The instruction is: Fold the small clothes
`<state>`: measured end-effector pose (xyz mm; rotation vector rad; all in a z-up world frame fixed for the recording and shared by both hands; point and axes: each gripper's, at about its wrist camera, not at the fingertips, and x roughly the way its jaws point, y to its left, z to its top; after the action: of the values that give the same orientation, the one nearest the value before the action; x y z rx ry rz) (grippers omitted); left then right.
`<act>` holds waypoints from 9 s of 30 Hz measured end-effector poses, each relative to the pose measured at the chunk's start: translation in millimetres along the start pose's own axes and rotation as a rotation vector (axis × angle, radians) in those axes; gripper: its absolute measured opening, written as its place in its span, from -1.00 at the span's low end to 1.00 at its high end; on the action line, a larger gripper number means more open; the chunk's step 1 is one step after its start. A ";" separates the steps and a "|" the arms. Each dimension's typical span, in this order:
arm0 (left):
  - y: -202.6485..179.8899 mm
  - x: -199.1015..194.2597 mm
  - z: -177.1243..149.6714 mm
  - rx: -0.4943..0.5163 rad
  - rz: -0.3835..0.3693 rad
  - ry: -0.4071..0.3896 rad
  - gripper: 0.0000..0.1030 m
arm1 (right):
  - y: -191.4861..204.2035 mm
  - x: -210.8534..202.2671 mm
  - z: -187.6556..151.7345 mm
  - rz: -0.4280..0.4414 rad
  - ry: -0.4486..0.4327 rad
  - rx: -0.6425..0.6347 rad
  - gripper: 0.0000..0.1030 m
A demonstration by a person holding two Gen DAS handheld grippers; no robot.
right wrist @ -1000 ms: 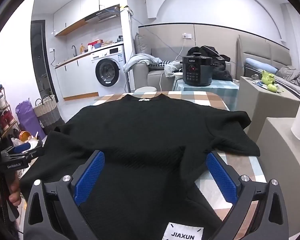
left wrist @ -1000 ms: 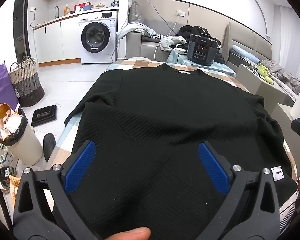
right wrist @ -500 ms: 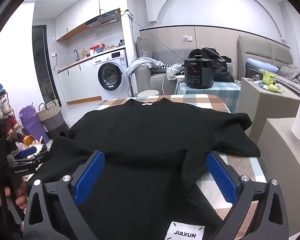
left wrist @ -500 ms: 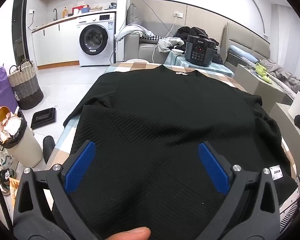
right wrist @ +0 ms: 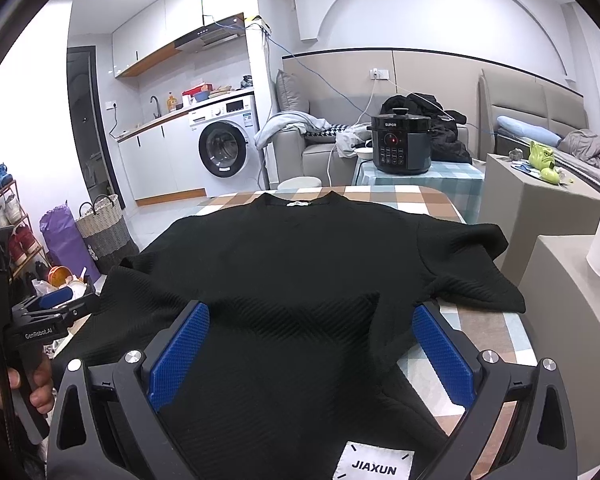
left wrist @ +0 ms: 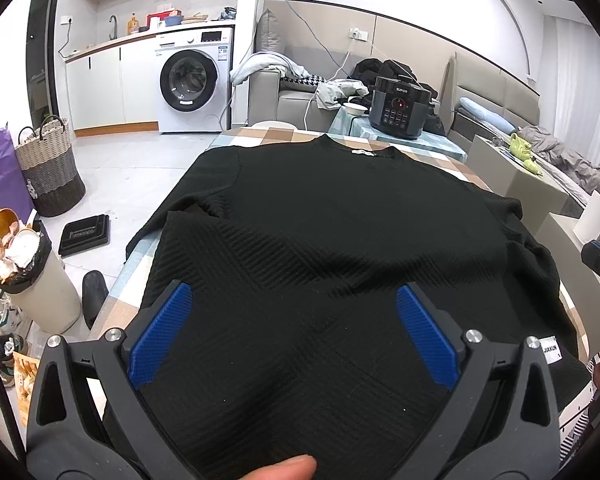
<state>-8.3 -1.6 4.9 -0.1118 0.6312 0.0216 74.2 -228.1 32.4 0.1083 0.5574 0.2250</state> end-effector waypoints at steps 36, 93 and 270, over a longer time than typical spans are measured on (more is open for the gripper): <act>7.3 4.6 1.2 -0.022 0.067 -0.010 0.98 | -1.5 3.1 -1.0 -0.007 0.016 0.003 1.00; 54.2 101.1 71.6 -0.069 0.026 0.101 0.98 | -179.1 77.6 14.2 -0.202 0.225 0.597 0.62; 43.3 334.9 146.5 -0.287 -0.076 0.241 -0.96 | -81.8 155.7 50.1 0.011 0.390 0.318 0.09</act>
<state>345.8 53.0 -79.5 -0.4203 0.8619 0.0251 244.3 -272.0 -18.2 0.3815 0.9798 0.1664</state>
